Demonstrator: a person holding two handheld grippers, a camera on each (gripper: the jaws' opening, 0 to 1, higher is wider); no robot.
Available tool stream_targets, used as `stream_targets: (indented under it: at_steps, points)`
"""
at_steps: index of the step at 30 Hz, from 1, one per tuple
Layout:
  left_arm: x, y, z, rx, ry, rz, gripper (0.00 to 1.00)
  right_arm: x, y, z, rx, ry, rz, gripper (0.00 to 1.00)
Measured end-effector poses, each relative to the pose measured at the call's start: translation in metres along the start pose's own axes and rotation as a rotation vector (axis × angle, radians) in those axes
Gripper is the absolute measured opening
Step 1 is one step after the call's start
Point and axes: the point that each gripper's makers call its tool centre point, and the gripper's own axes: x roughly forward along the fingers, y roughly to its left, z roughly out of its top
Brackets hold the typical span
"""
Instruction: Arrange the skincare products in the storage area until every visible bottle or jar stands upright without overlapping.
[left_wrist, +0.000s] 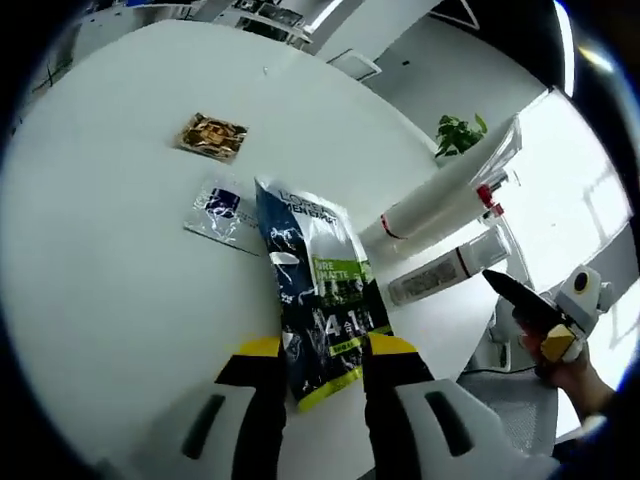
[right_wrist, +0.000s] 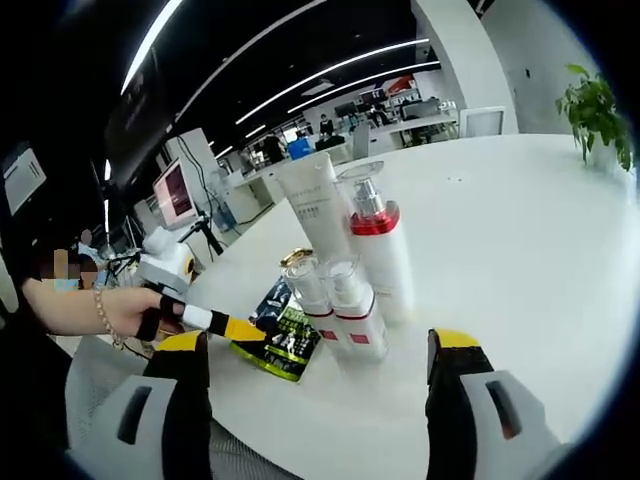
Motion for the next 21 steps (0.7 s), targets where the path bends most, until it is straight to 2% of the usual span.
stream_targets:
  at_steps: [12, 16, 21]
  points:
    - [-0.003, 0.003, 0.001, 0.165, 0.007, 0.070, 0.28, 0.000, 0.001, 0.000, 0.004, -0.002, 0.001, 0.90]
    - [-0.006, 0.003, 0.004, 0.237, 0.002, 0.086, 0.31, 0.000, 0.001, 0.000, 0.000, -0.002, -0.003, 0.91]
    - [-0.012, 0.005, 0.008, 0.277, -0.005, 0.105, 0.39, 0.000, 0.000, 0.000, -0.002, 0.000, -0.006, 0.91]
